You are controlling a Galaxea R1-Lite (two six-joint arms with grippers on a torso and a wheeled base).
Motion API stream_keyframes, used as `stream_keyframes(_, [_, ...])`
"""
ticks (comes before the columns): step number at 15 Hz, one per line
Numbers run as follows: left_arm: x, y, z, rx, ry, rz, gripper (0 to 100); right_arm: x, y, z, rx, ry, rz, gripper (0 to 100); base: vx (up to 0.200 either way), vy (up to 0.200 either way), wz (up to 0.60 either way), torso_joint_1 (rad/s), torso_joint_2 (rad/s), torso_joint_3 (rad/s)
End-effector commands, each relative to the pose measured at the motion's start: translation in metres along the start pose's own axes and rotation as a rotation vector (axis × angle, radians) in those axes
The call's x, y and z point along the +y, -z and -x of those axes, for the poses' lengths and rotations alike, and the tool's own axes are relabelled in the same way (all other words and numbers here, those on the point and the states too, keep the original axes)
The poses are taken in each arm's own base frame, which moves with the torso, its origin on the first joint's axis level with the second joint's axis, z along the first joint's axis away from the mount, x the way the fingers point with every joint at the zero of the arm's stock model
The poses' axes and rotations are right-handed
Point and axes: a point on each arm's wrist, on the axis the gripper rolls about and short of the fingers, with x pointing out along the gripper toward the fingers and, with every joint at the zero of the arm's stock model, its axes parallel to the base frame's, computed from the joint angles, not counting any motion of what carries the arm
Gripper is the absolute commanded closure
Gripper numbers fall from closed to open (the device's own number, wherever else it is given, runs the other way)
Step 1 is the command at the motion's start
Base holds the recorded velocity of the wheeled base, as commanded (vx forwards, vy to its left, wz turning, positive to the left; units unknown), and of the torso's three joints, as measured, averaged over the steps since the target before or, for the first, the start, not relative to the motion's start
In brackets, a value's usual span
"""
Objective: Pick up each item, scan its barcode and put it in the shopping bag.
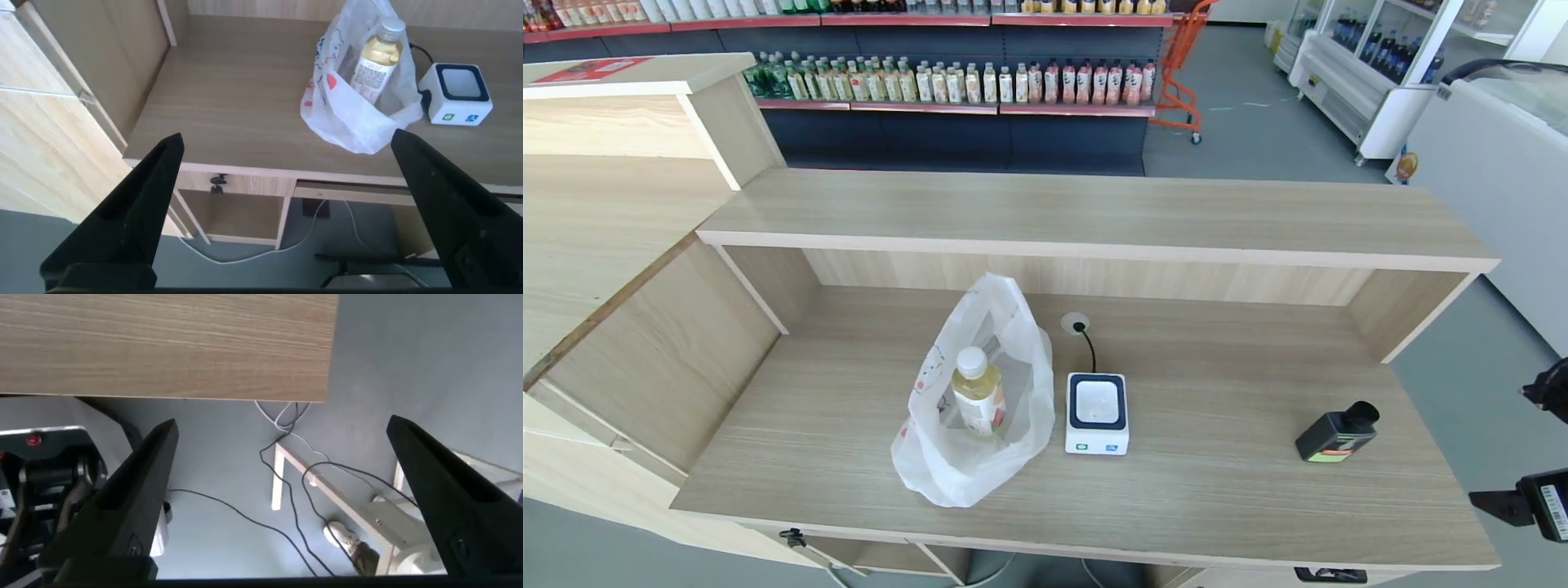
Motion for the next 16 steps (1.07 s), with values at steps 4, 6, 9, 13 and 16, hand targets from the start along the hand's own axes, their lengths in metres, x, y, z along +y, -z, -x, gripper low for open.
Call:
stream_keyframes(4, [0.000,0.000,0.000,-0.001,0.000,0.000,0,-0.007,0.000,-0.023,0.037,0.008,0.082,0,0.000,-0.200,0.00,0.004,0.01,0.005])
stream_keyframes(6, [0.000,0.000,0.000,-0.001,0.000,0.003,0,-0.007,0.000,-0.036,0.050,-0.019,0.129,0,0.000,-0.100,0.00,0.001,0.00,0.001])
stream_keyframes(9, [0.000,0.000,0.000,-0.001,0.000,0.005,0,-0.002,-0.001,-0.065,0.009,-0.152,0.233,0,0.000,0.000,0.00,0.000,0.00,0.000])
stream_keyframes(13, [0.000,0.000,0.000,-0.001,0.000,0.005,0,0.008,0.001,-0.120,-0.177,-0.310,0.384,0,0.000,0.000,0.00,0.000,0.00,0.000])
stream_keyframes(16, [0.000,0.000,0.000,-0.001,0.000,0.005,0,0.021,0.003,-0.145,-0.274,-0.431,0.456,0,0.000,0.000,0.00,0.000,0.00,0.000])
